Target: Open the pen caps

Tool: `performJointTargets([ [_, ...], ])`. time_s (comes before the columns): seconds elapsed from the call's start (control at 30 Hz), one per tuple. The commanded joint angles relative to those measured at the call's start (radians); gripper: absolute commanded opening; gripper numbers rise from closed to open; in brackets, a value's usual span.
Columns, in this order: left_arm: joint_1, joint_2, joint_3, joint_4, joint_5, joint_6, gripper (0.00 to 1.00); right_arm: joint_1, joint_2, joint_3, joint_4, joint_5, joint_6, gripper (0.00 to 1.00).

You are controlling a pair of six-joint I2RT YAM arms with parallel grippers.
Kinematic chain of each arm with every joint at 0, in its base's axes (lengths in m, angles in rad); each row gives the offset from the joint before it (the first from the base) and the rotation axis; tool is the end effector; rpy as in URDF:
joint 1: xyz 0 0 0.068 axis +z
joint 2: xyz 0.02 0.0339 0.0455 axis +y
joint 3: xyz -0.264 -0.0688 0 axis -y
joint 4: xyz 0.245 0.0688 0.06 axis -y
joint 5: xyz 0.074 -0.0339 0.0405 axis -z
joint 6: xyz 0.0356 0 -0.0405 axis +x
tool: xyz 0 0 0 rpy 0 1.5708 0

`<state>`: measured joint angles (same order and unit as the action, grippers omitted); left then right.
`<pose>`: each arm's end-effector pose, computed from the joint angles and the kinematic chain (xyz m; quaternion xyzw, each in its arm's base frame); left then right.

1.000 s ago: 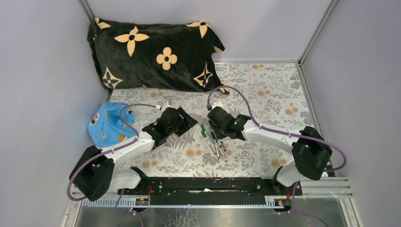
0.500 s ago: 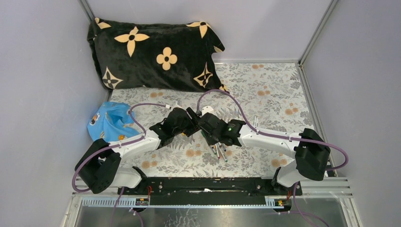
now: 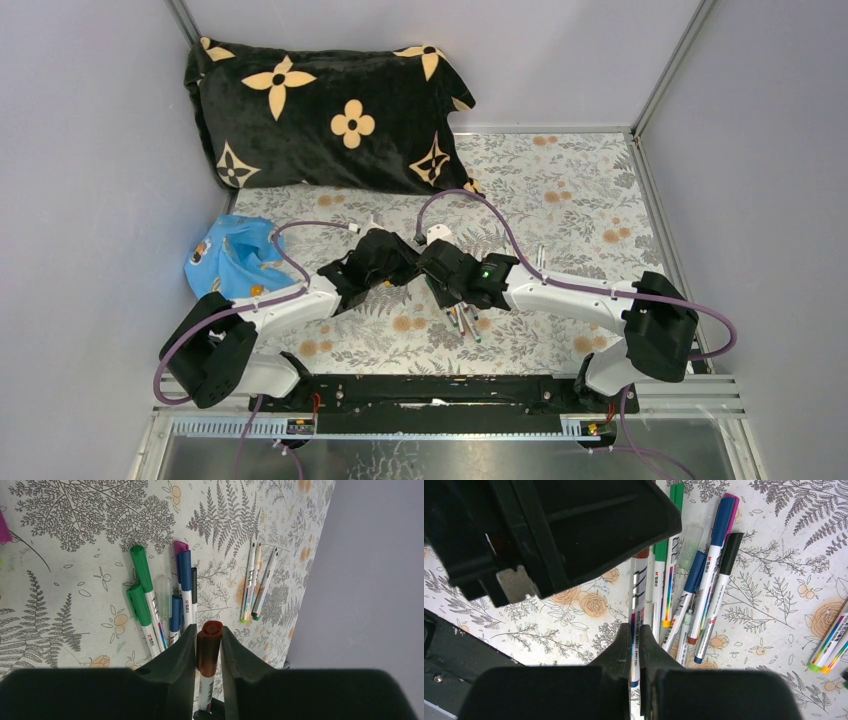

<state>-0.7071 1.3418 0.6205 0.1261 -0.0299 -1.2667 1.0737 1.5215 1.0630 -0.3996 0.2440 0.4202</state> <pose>0.2093 -0.1775 0.1924 -0.2507 0.8470 -0.3837 0.2694 0.1622 0.2809 0.2404 -0.2584 0.8946 0.1516 0.3316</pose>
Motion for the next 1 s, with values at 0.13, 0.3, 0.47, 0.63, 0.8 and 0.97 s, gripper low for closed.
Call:
performJointTargets([
  [0.13,-0.012,-0.025,-0.017,0.052,-0.053,-0.014,0.0,0.011,-0.039,0.011,0.016,0.001,0.017,0.0],
  [0.3,-0.02,-0.085,-0.019,-0.003,-0.177,-0.038,0.0,0.012,-0.048,-0.015,0.025,-0.018,0.026,0.0],
  [0.47,0.029,-0.093,0.018,-0.018,-0.195,-0.057,0.0,0.033,-0.073,-0.109,0.072,-0.058,0.056,0.0],
  [0.63,0.087,-0.077,0.077,-0.032,-0.178,-0.055,0.0,0.083,-0.113,-0.227,0.106,-0.042,0.102,0.0],
  [0.8,0.148,-0.07,0.089,-0.024,-0.154,-0.1,0.0,0.121,-0.162,-0.314,0.14,-0.007,0.16,0.0],
  [0.97,0.178,-0.076,0.069,-0.02,-0.168,-0.178,0.0,0.145,-0.19,-0.327,0.139,0.029,0.196,0.0],
])
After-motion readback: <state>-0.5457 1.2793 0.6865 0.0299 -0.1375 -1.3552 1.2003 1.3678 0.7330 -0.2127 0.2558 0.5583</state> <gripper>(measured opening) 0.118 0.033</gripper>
